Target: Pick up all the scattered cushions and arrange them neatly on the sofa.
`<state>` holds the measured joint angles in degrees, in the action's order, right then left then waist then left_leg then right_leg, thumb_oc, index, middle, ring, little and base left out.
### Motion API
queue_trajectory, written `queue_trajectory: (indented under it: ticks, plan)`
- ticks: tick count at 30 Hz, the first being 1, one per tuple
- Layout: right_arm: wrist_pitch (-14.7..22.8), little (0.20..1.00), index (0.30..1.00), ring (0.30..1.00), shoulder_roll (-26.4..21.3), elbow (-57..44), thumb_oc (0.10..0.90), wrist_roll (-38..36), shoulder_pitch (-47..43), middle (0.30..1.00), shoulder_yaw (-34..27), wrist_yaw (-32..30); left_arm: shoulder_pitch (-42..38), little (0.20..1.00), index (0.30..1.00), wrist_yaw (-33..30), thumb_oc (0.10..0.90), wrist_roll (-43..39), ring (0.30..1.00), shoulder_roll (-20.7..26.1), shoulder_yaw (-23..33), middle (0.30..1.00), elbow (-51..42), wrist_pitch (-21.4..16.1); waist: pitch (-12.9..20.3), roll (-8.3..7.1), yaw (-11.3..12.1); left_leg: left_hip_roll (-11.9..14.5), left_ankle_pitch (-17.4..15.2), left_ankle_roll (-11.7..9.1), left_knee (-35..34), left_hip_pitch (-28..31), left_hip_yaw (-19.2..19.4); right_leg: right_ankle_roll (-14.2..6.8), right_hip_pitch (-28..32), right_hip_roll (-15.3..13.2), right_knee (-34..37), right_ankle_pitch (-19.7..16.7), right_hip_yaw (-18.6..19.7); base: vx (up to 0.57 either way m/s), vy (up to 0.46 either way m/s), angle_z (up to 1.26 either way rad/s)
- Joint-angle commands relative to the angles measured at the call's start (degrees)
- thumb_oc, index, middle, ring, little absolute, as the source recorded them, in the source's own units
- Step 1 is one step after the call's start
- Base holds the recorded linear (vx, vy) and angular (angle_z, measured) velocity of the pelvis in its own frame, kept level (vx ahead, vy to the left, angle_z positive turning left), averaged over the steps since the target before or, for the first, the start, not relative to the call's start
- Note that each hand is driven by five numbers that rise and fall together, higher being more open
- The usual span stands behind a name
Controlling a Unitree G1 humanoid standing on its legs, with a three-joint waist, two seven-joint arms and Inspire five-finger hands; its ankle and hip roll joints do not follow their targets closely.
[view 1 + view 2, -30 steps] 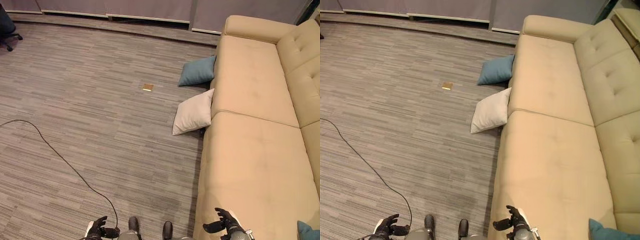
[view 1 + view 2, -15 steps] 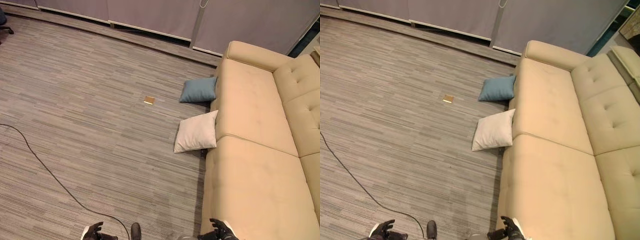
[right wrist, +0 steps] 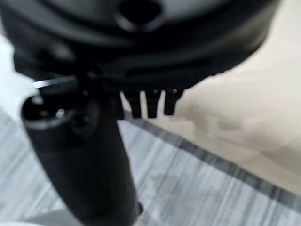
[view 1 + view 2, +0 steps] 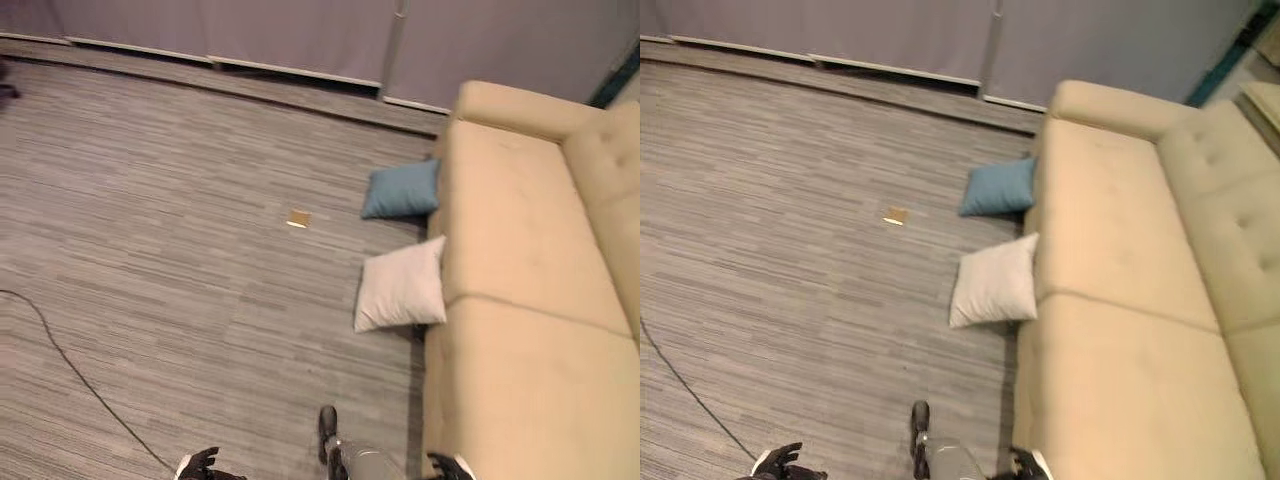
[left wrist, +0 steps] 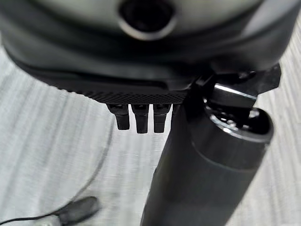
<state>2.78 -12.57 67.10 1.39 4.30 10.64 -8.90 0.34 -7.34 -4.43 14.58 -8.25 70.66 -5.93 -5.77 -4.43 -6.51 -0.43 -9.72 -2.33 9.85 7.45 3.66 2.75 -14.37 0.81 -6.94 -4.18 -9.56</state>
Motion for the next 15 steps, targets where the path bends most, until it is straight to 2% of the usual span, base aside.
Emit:
queue_trajectory:
  ticks: [1,2,5,6,7,8,9,10,13,15]
  plan:
    - [1.7,0.9,0.9,0.9,-2.6,-1.1,0.8,-1.1,-4.2,0.9,0.7,-1.1,-0.5,0.9,0.9,-0.5,0.8,0.1,0.9,2.8,0.1,0.9,-2.8,-1.3,1.2,-2.7,-0.8,0.1,5.5,-3.5,17.7,-10.4,3.0,-5.8,6.1,-1.4,3.3,2.1,2.3,0.16,-0.097,0.08]
    - [1.7,0.9,0.9,0.9,-2.8,-1.0,0.8,-1.2,-4.4,0.9,0.8,-1.1,-0.8,0.9,0.9,-0.6,0.8,-0.2,0.9,2.8,0.0,0.9,-3.1,-1.3,0.8,-3.31,-0.4,0.6,6.4,-3.5,22.2,-12.8,3.5,-5.2,7.0,-1.5,3.7,2.4,2.5,0.16,-0.079,-0.27]
    - [1.3,0.9,0.9,0.9,-3.1,-0.5,0.8,-1.6,-4.8,0.9,1.0,-1.1,-1.0,0.9,0.9,-0.4,0.8,-0.7,0.9,2.9,0.0,0.9,-3.1,-1.0,0.6,-4.51,0.9,2.6,4.5,-1.5,24.0,-17.9,5.7,-4.7,9.2,-2.2,4.3,4.0,3.4,0.22,-0.022,-0.43]
    - [1.2,0.9,0.9,0.9,-3.3,-0.3,0.8,-1.6,-5.0,0.9,1.0,-1.2,-0.9,0.9,0.9,-0.1,0.8,-0.6,0.9,2.9,0.0,0.9,-3.1,-1.0,0.2,-4.79,1.9,3.0,2.4,-0.6,20.5,-20.3,5.3,-5.2,10.8,-2.1,4.9,4.9,4.3,0.23,0.037,-0.17]
    - [1.2,0.9,0.9,0.9,-3.2,-0.3,0.8,-1.6,-5.1,0.9,1.0,-1.2,-0.9,0.9,0.9,-0.1,0.8,-0.6,0.9,2.9,0.0,0.9,-3.1,-1.0,0.4,-4.95,1.8,2.8,2.6,-0.6,20.2,-20.4,5.3,-5.2,10.6,-2.3,4.9,4.9,4.3,0.33,0.103,-0.27]
    - [1.3,0.9,0.9,0.9,-3.3,0.0,0.8,-1.2,-5.4,0.9,1.2,-1.3,-0.8,0.9,0.9,-0.1,0.8,-0.2,0.9,3.1,0.1,0.9,-2.7,-1.0,0.3,-4.94,2.6,2.2,2.6,-0.3,12.1,-21.3,4.1,-5.8,11.8,-2.4,5.5,5.9,5.2,0.24,0.115,-0.39]
    - [1.3,0.9,0.9,0.9,-3.3,0.1,0.8,-1.0,-5.6,0.9,1.3,-1.5,-0.8,0.9,0.9,-0.2,0.8,0.0,0.9,3.1,0.0,0.9,-2.5,-1.0,0.2,-4.72,3.0,1.9,4.1,-0.6,8.2,-22.0,3.0,-5.9,12.5,-2.2,5.8,6.2,5.6,0.61,0.36,-0.29]
    - [1.3,0.9,0.9,0.9,-3.7,0.3,0.8,-0.3,-5.9,0.9,1.6,-1.9,-1.2,0.9,0.9,-0.2,0.8,-0.5,0.9,3.0,-0.6,0.9,-2.3,-1.7,-0.4,-3.1,5.1,0.9,12.8,-2.4,-2.3,-25.3,-3.5,-6.0,15.6,-0.2,5.4,8.2,8.8,0.45,0.288,-0.25]
    - [1.2,0.9,0.9,0.9,-3.2,0.5,0.8,0.3,-5.7,0.9,1.4,-1.6,-0.7,0.9,0.9,0.2,0.8,0.0,0.9,2.7,-0.5,0.9,-1.7,-1.5,0.6,-2.55,5.2,1.1,12.6,-1.6,-5.7,-23.0,-3.5,-6.5,16.1,-0.6,4.1,9.4,9.4,0.36,0.269,-0.63]
    - [1.3,0.9,0.9,0.9,-2.4,0.4,0.8,1.0,-5.4,0.9,1.2,-1.5,-0.4,0.9,0.9,0.1,0.8,1.1,0.9,3.0,-0.5,0.9,-1.3,-1.3,1.3,-2.82,5.1,-0.3,11.3,0.0,-4.9,-21.3,-2.5,-8.1,15.1,-2.5,-1.3,8.8,10.5,0.33,0.311,-0.97]
